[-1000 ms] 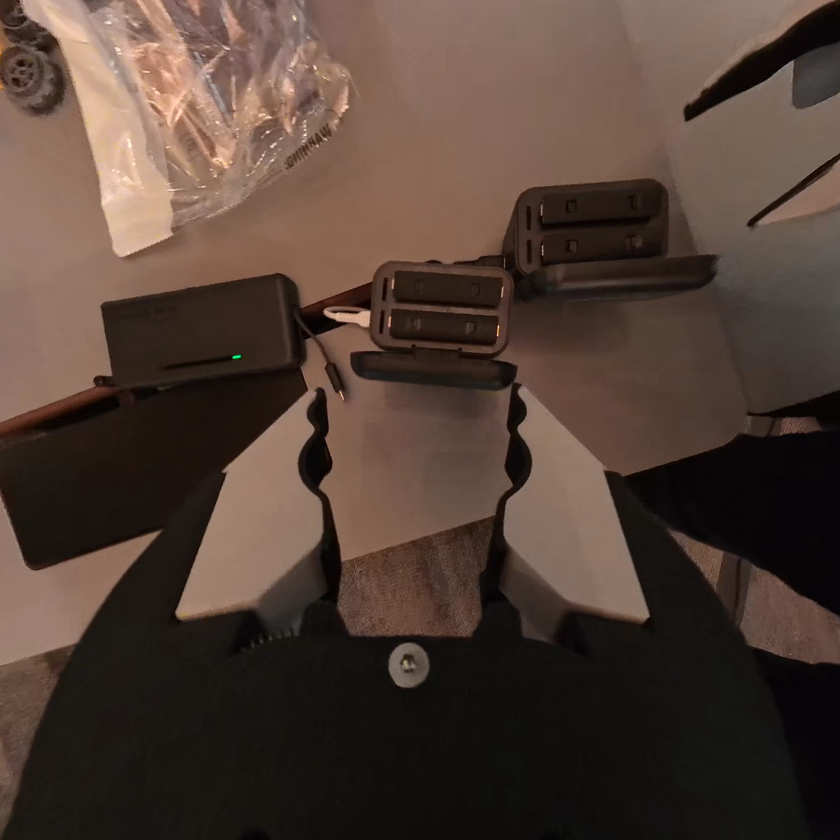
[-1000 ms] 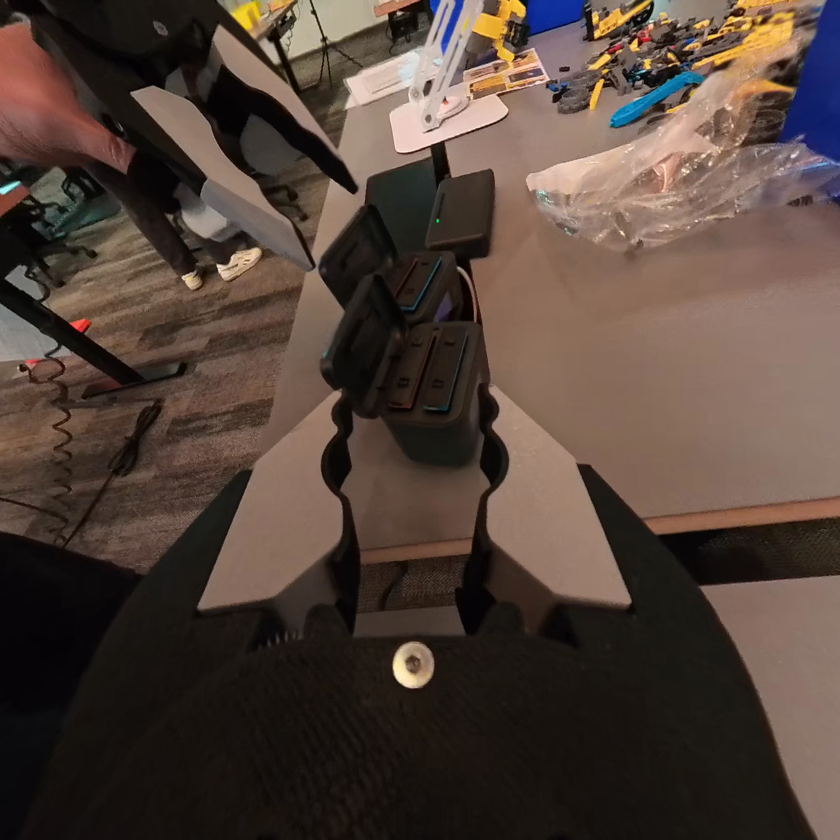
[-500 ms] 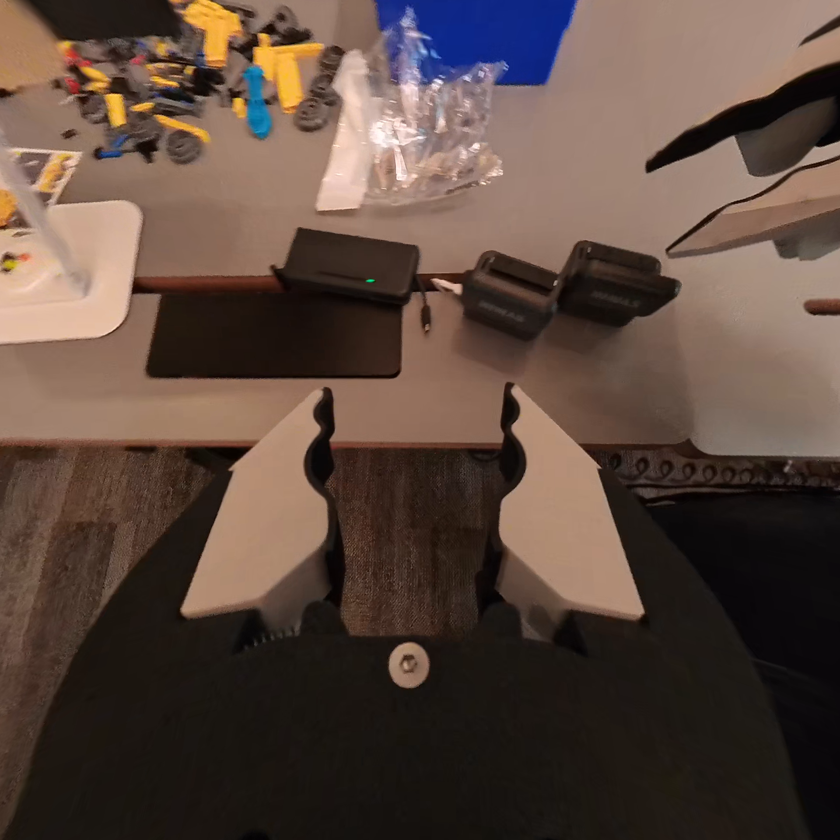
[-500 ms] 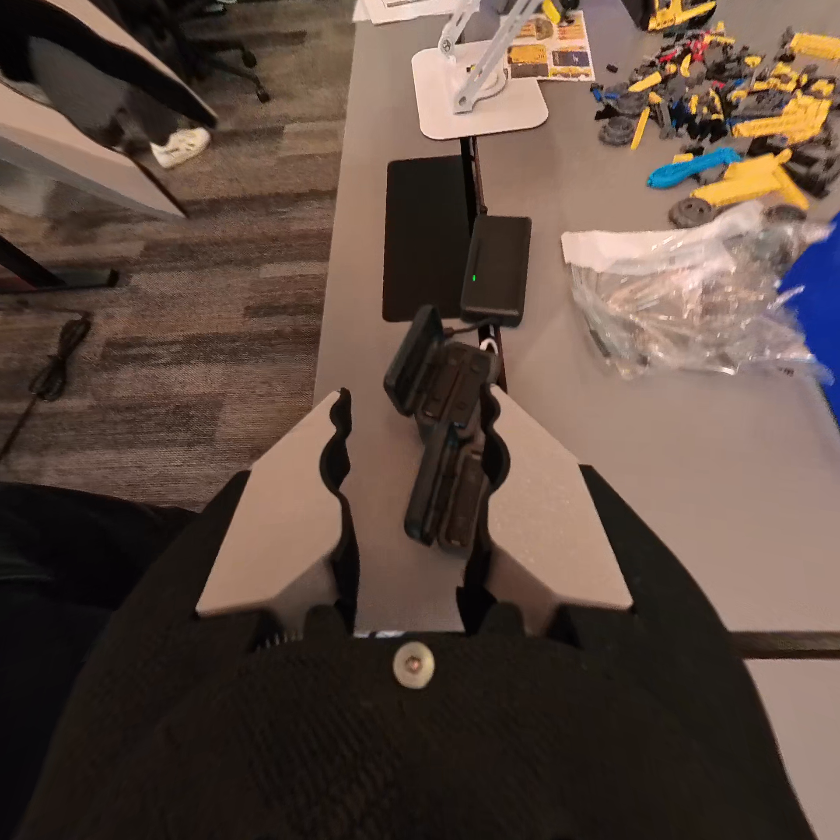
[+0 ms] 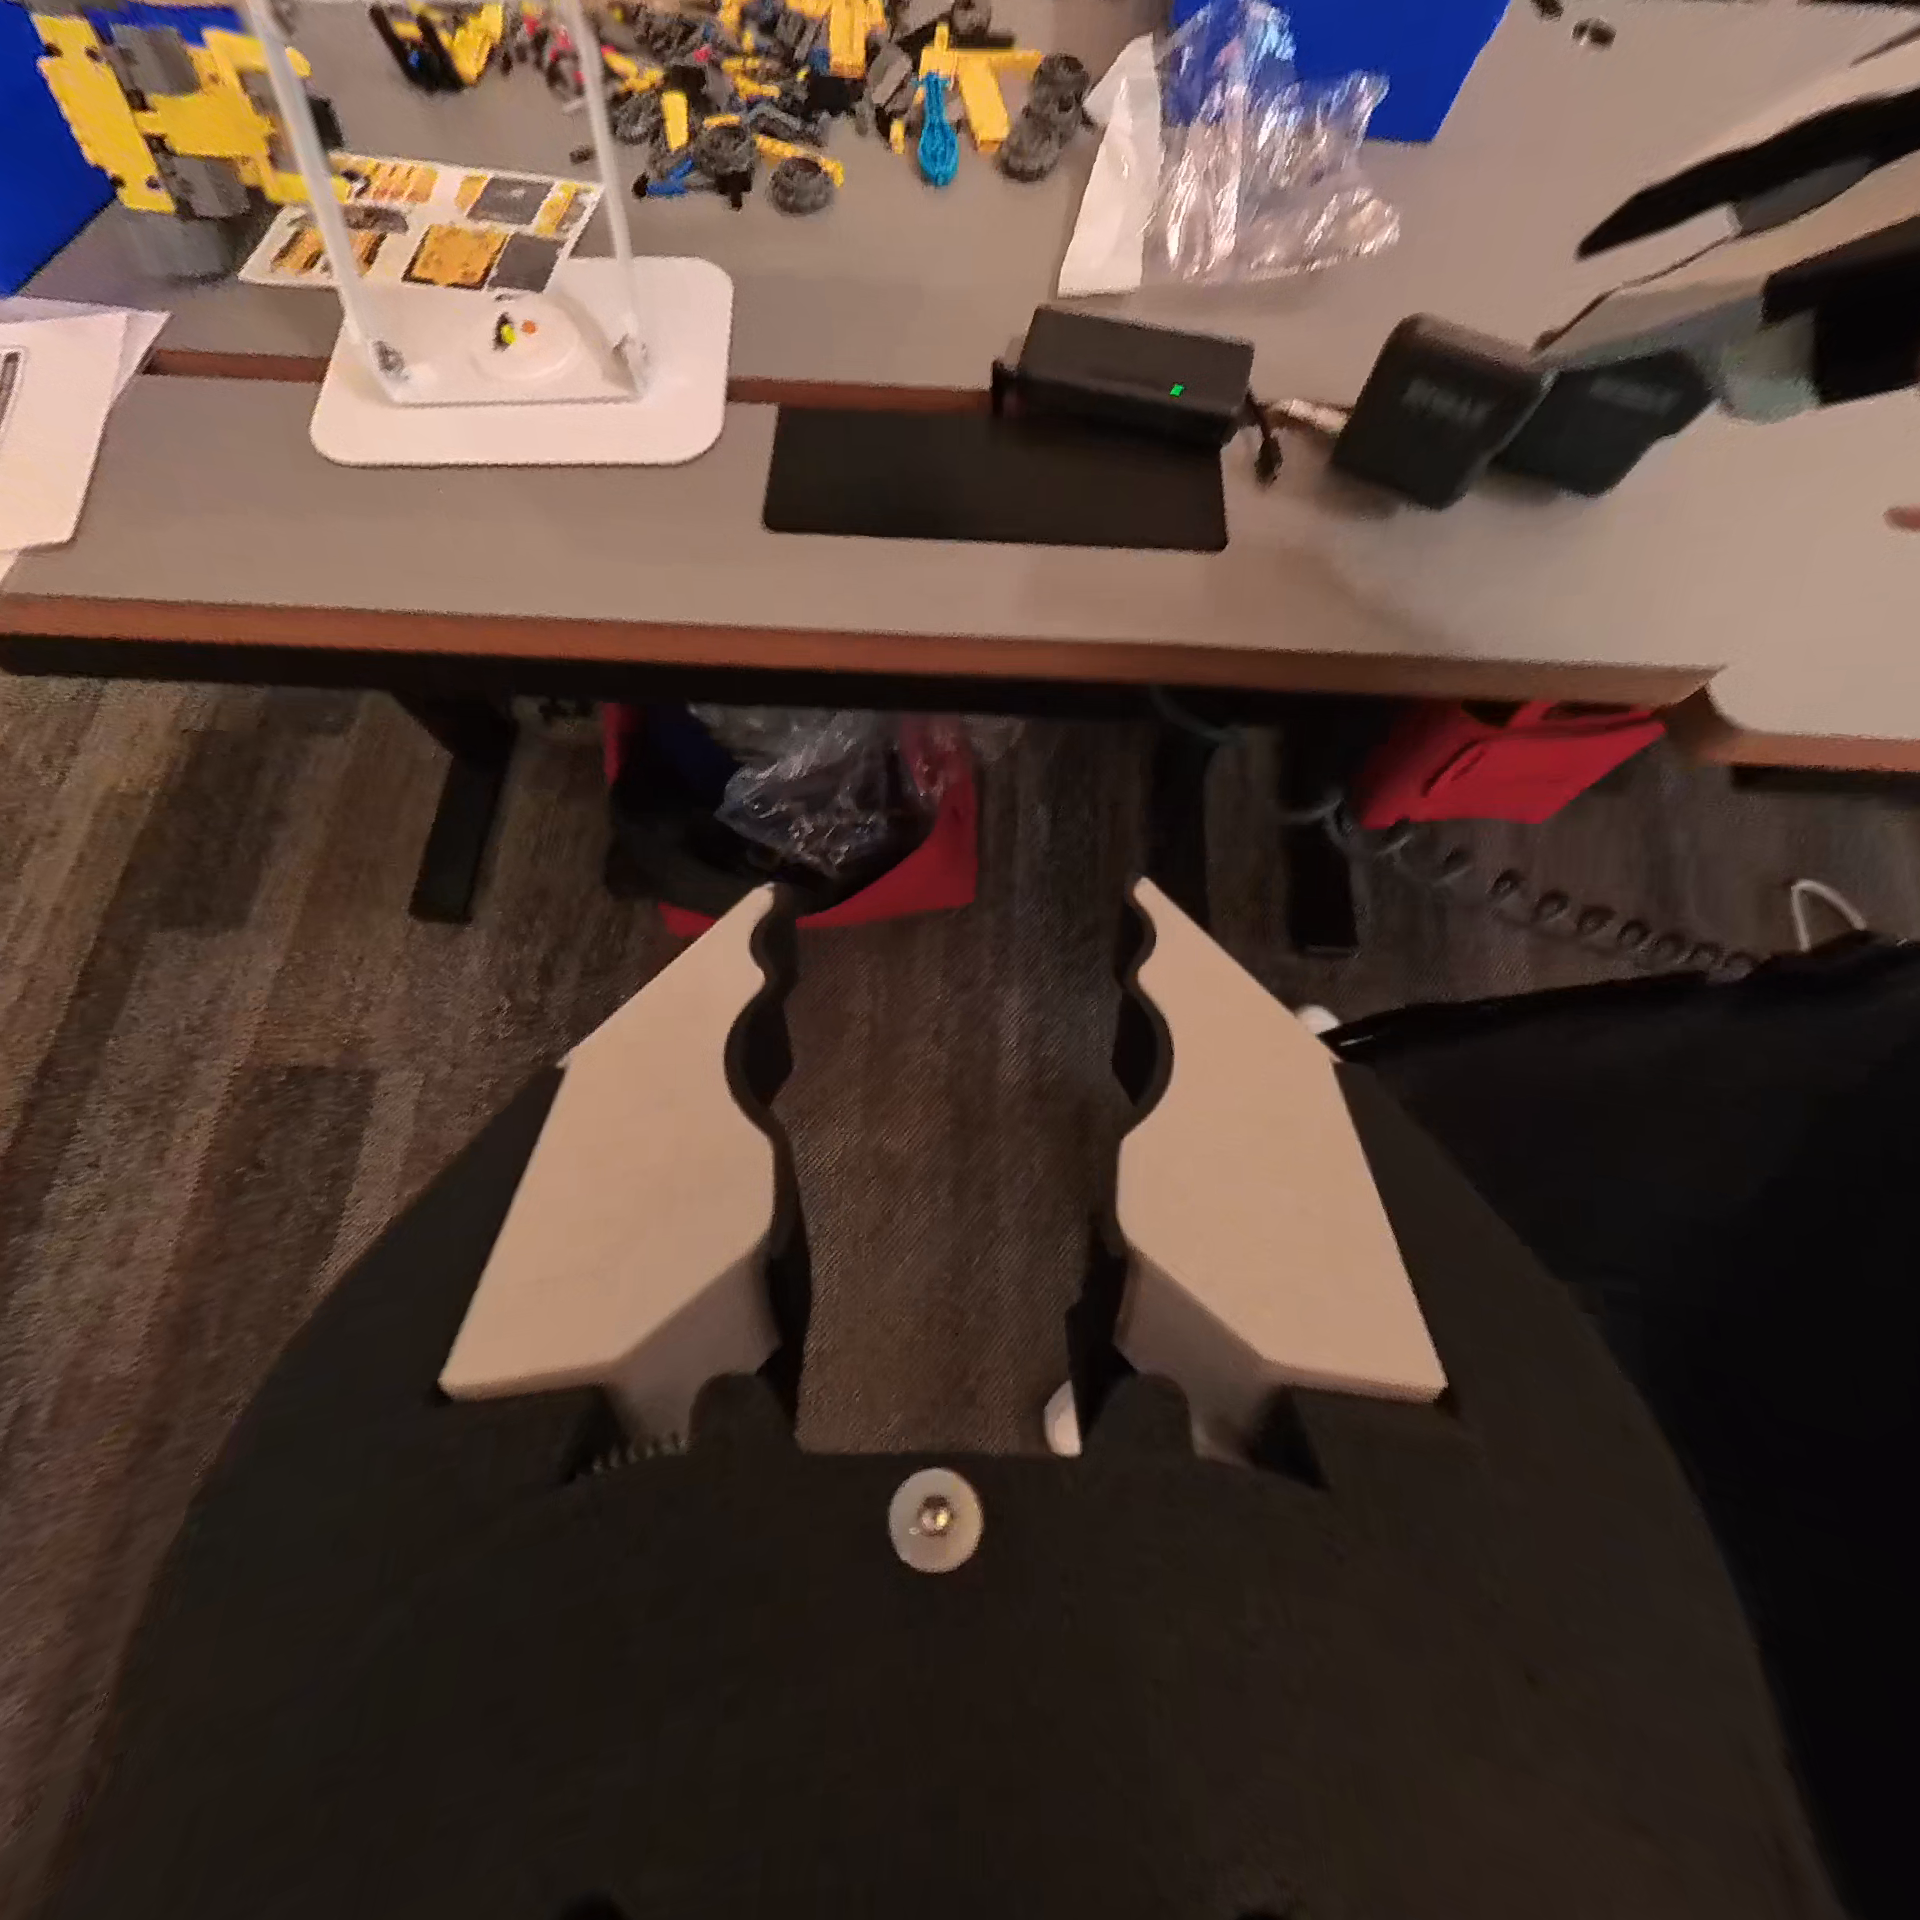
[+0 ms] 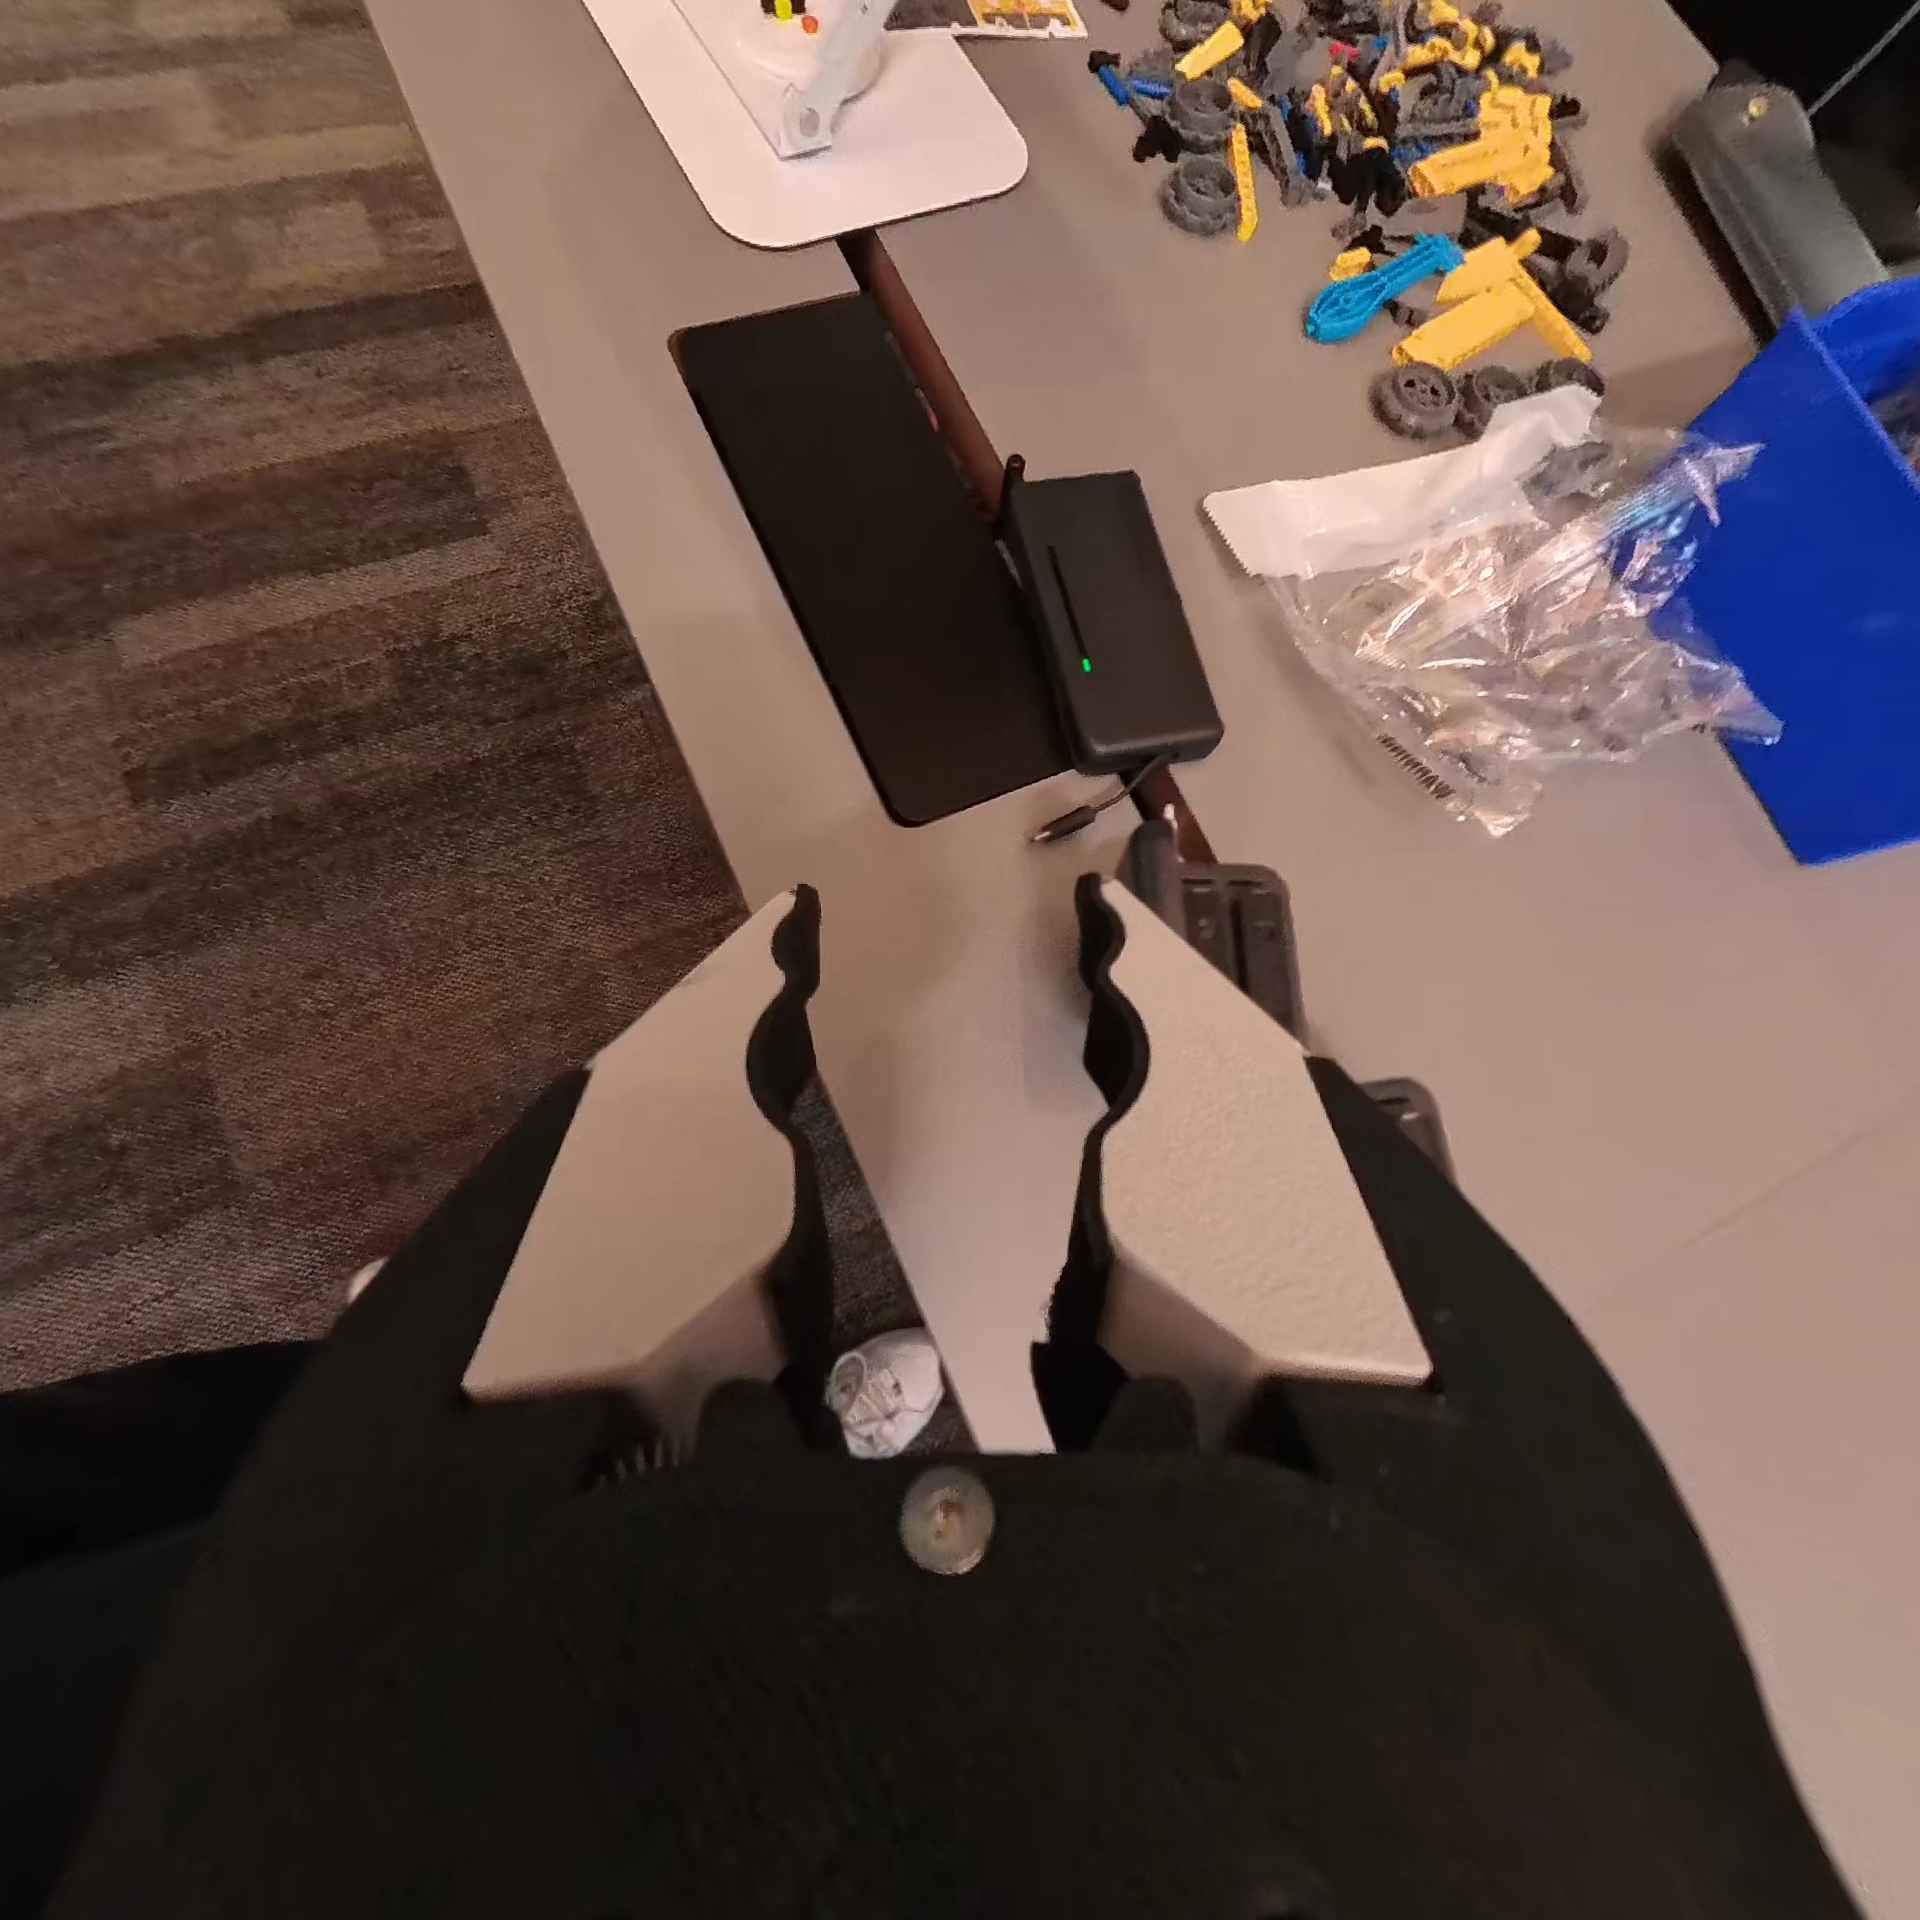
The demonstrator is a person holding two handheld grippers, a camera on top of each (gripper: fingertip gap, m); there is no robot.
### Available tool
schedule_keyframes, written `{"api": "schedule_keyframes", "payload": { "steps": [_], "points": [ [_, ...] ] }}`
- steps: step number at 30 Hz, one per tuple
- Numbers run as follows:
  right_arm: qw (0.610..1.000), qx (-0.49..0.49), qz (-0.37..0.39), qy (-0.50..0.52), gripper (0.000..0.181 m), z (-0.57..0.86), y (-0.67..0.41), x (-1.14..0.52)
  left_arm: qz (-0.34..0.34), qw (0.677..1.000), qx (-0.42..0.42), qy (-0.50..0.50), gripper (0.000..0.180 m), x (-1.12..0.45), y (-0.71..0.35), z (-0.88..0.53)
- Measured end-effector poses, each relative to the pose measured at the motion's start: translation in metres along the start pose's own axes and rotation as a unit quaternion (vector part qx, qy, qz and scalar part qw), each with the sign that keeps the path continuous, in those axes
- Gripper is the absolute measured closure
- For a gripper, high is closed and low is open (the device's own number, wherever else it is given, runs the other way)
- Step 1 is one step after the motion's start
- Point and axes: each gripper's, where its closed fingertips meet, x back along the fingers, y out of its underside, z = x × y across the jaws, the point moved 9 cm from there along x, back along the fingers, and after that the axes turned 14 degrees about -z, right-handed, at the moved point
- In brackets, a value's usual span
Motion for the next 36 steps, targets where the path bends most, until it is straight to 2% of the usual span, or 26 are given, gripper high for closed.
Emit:
{"api": "schedule_keyframes", "payload": {
  "steps": [8, 10, 14, 17, 19, 22, 23, 26, 31, 36],
  "points": [
    [0.996, 0.026, -0.042, 0.079, 0.13, -0.001, 0.007, 0.006, 0.039, 0.999, 0.016, 0.018, 0.122, -0.001, 0.002, -0.038],
    [0.993, 0.031, -0.05, 0.098, 0.122, 0.024, 0.003, -0.003, 0.044, 0.999, 0.013, 0.025, 0.122, -0.013, -0.01, -0.034],
    [0.988, 0.024, -0.153, -0.003, 0.103, 0.071, -0.01, -0.047, 0.045, 0.998, 0.0, 0.043, 0.122, -0.036, -0.041, -0.013],
    [0.967, 0.039, -0.244, -0.065, 0.101, 0.09, -0.01, -0.073, 0.04, 0.998, -0.004, 0.042, 0.122, -0.05, -0.066, 0.007],
    [0.96, 0.053, -0.258, -0.096, 0.113, 0.097, -0.009, -0.079, 0.046, 0.998, 0.002, 0.045, 0.123, -0.057, -0.082, 0.021],
    [0.961, 0.062, -0.244, -0.112, 0.117, 0.106, -0.01, -0.081, 0.046, 0.998, 0.0, 0.048, 0.123, -0.072, -0.102, 0.039],
    [0.962, 0.065, -0.239, -0.112, 0.123, 0.109, -0.01, -0.08, 0.042, 0.998, -0.001, 0.05, 0.123, -0.077, -0.108, 0.045],
    [0.959, 0.073, -0.223, -0.158, 0.163, 0.108, -0.008, -0.077, 0.042, 0.997, -0.008, 0.065, 0.124, -0.092, -0.128, 0.065],
    [0.951, 0.036, -0.213, -0.223, 0.167, 0.112, -0.004, -0.082, 0.022, 0.995, -0.044, 0.091, 0.124, -0.116, -0.153, 0.094],
    [0.949, 0.032, -0.213, -0.232, 0.161, 0.13, -0.002, -0.089, 0.01, 0.991, -0.074, 0.109, 0.125, -0.125, -0.169, 0.113]
  ]
}}
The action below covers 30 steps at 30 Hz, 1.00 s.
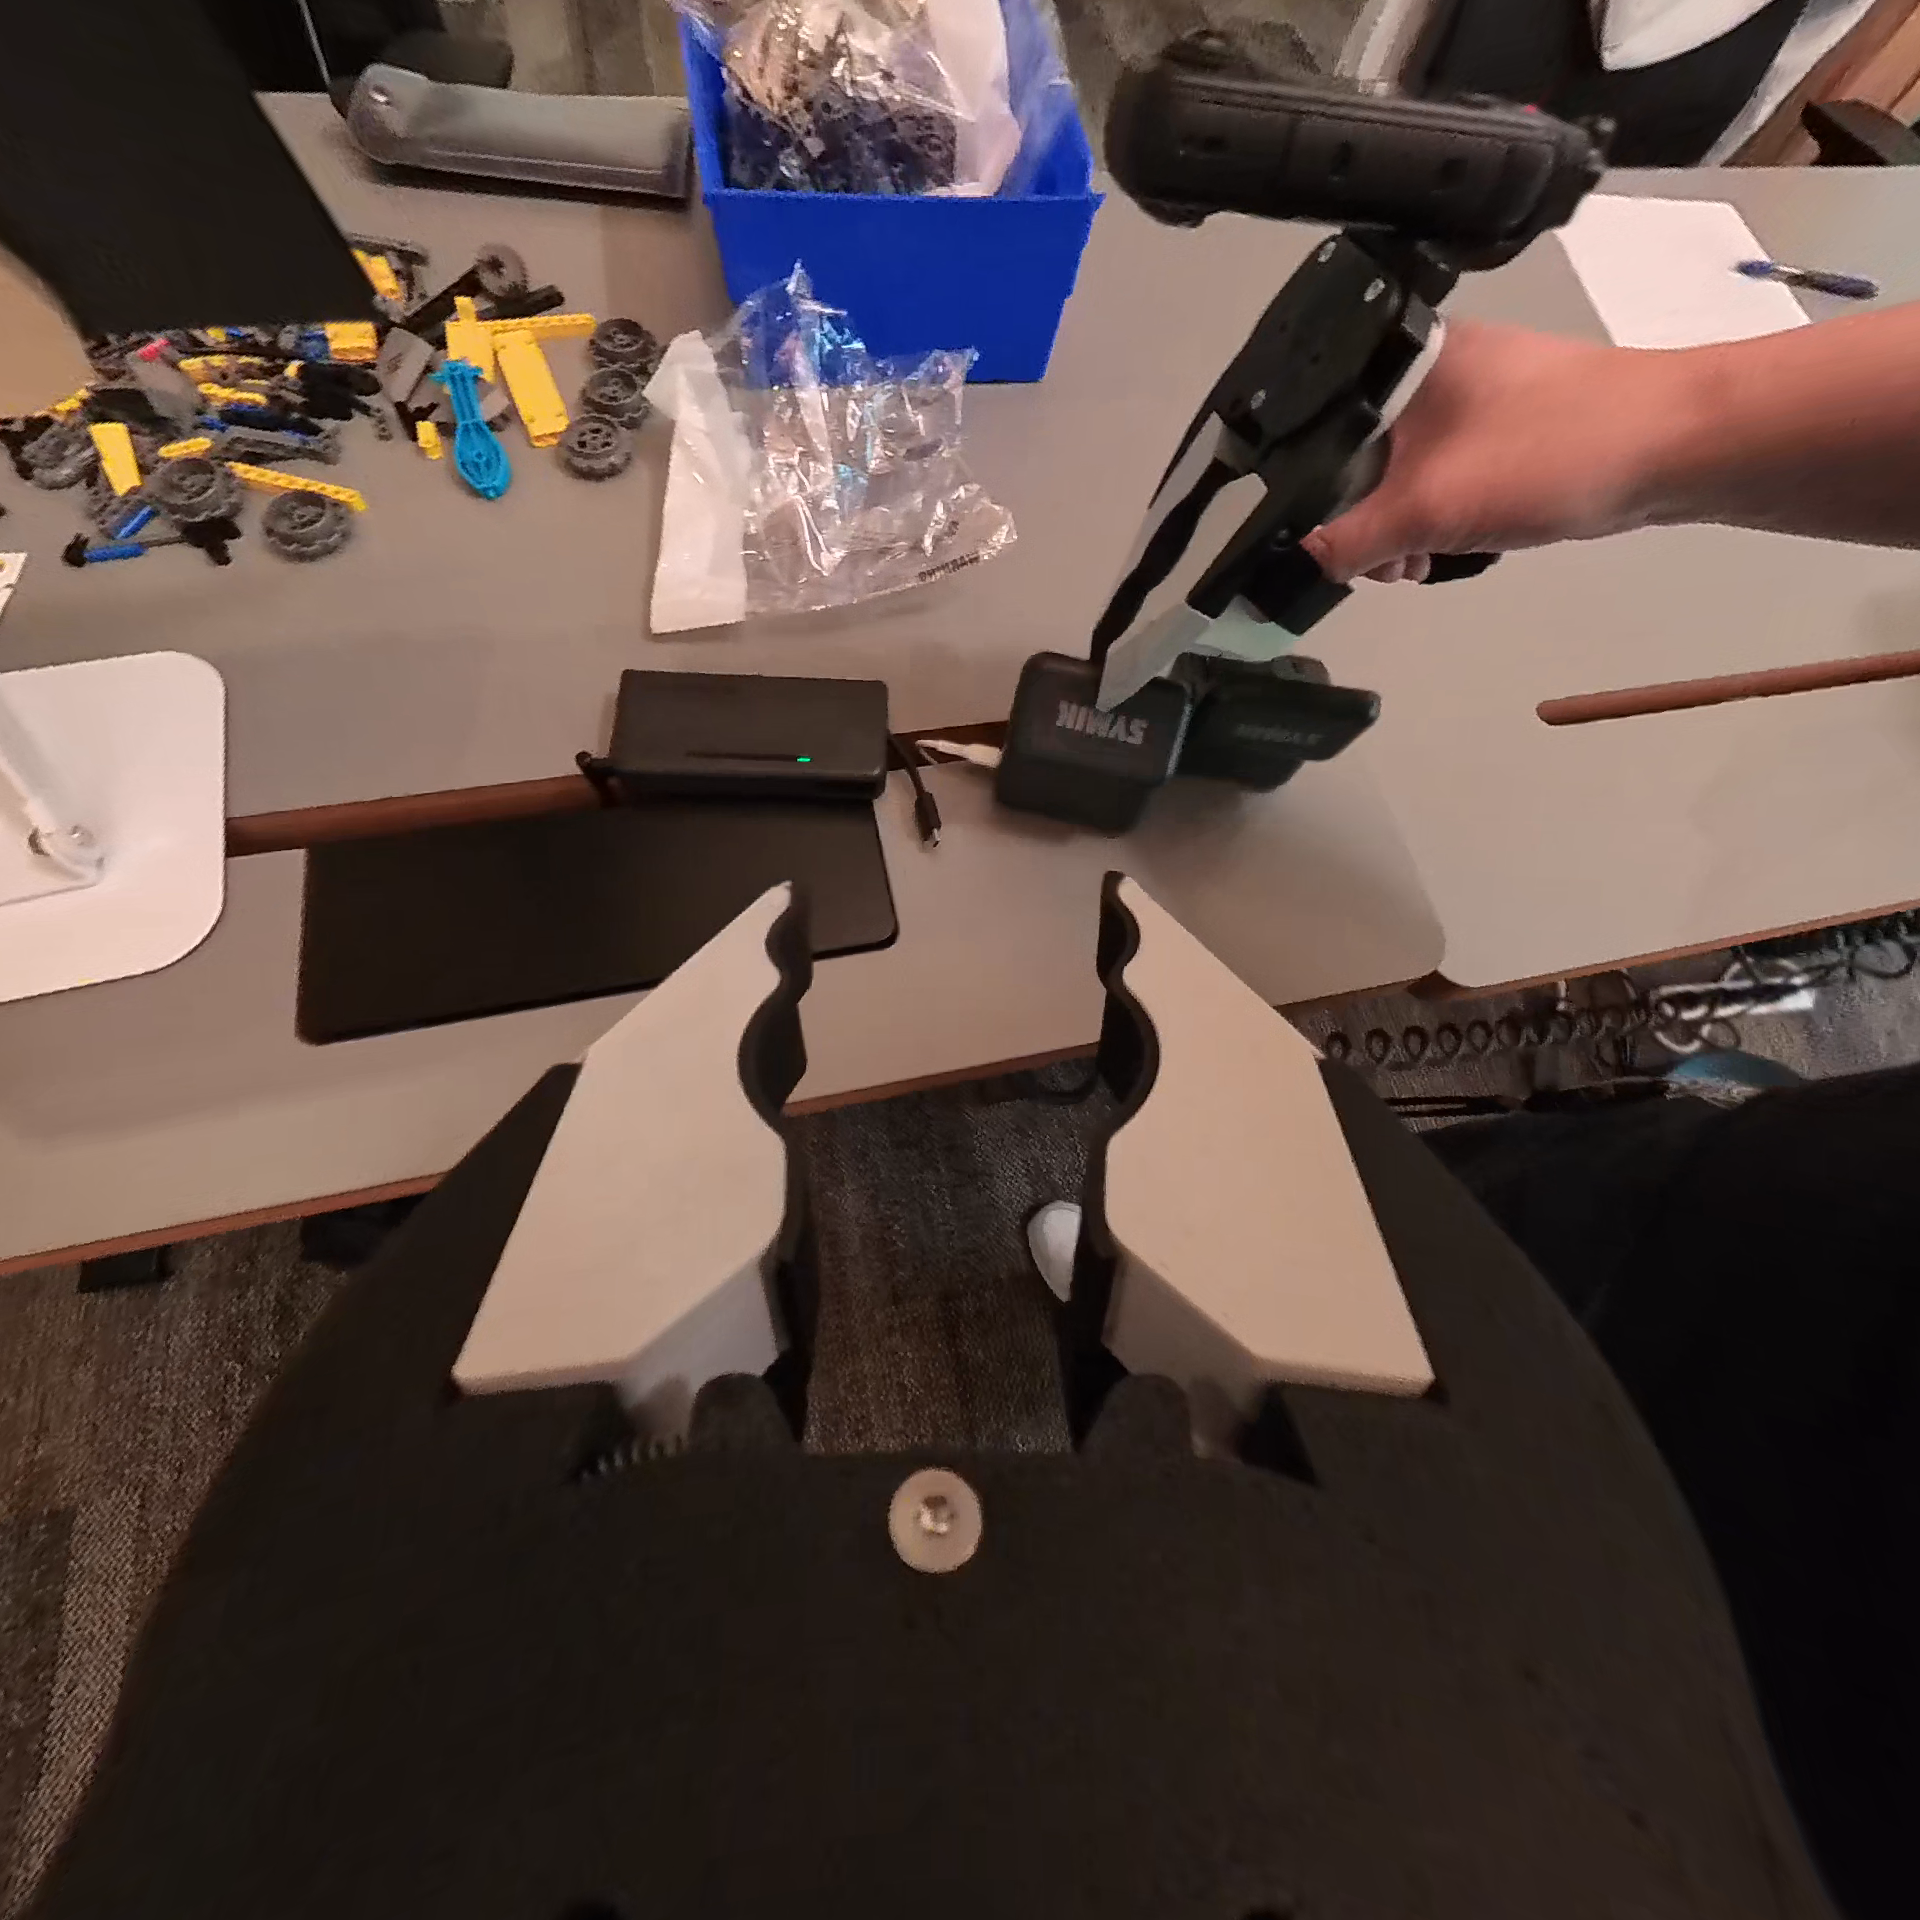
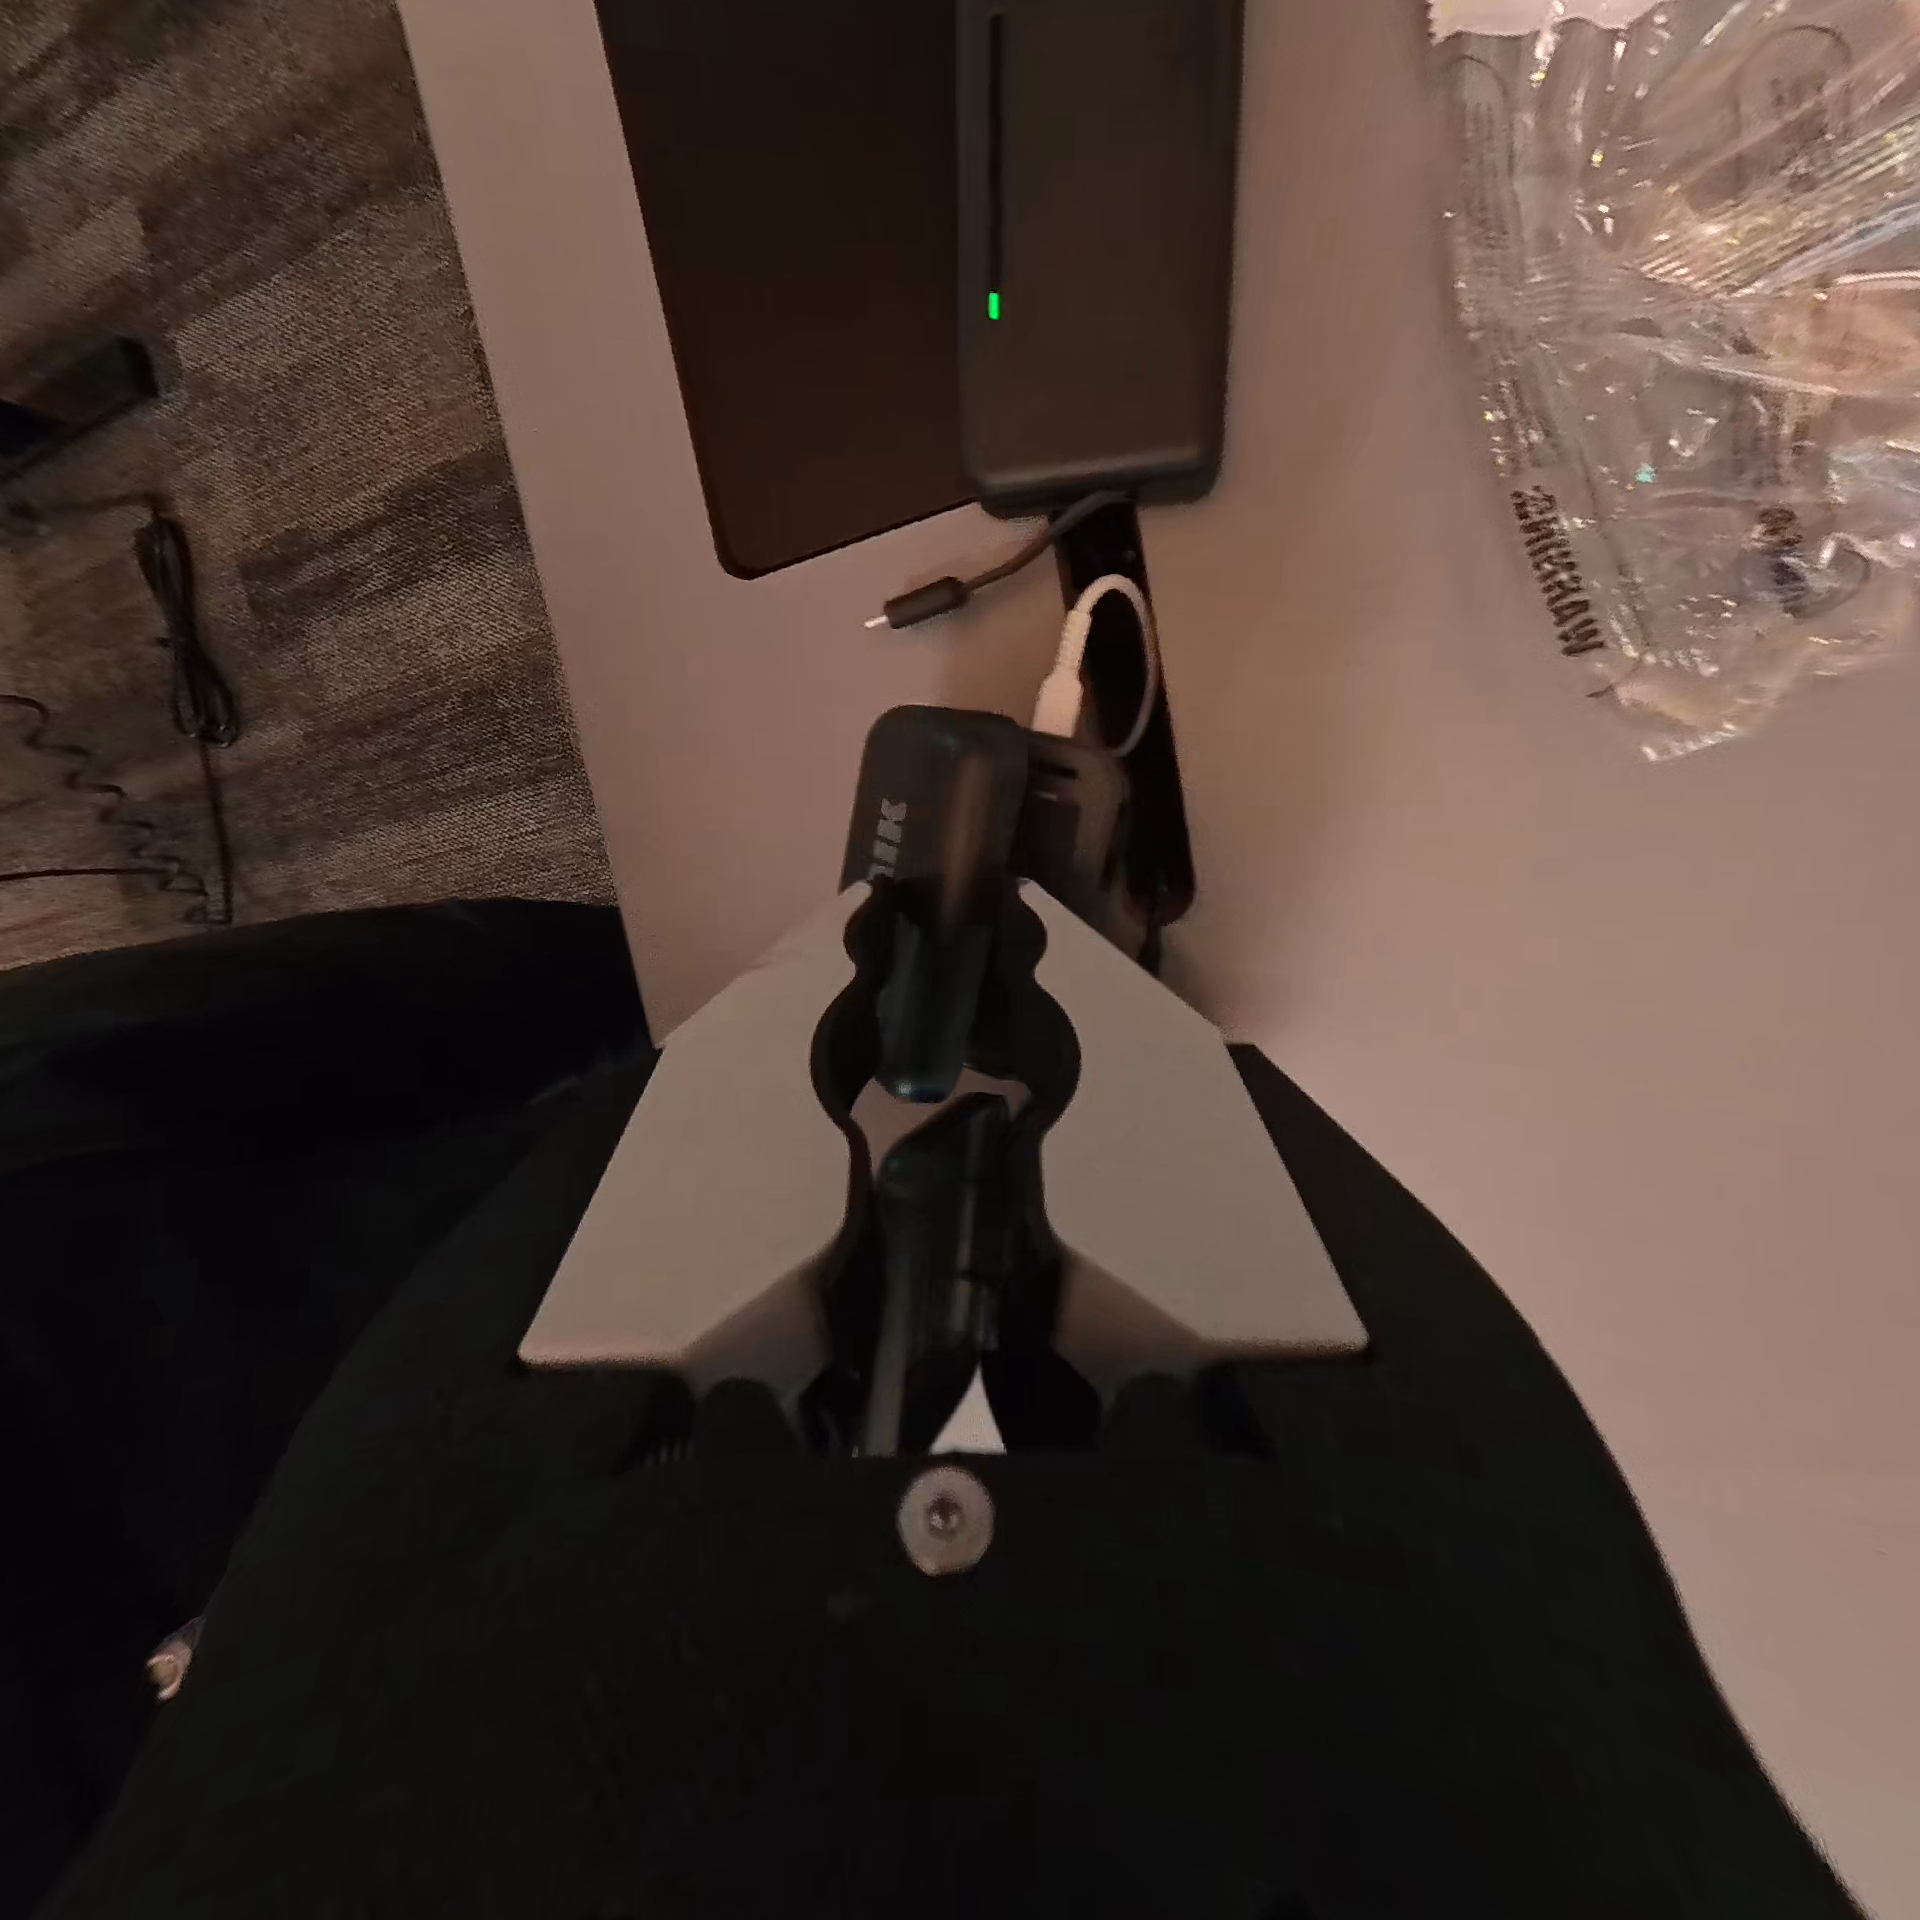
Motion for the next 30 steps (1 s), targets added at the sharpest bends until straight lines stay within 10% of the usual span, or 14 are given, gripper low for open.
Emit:
{"api": "schedule_keyframes", "payload": {
  "steps": [11, 19, 30],
  "points": [
    [0.999, -0.015, -0.006, -0.046, 0.154, 0.028, 0.005, -0.001, -0.016, 1.0, -0.001, 0.012, 0.127, -0.009, -0.01, 0.009],
    [0.983, -0.019, 0.135, 0.124, 0.145, -0.031, 0.098, 0.039, -0.016, 0.999, -0.03, 0.029, 0.129, -0.024, -0.021, 0.016],
    [0.965, -0.024, 0.189, 0.18, 0.155, -0.042, 0.131, 0.014, -0.101, 0.905, -0.365, 0.195, 0.137, -0.178, -0.075, 0.084]
  ]
}}
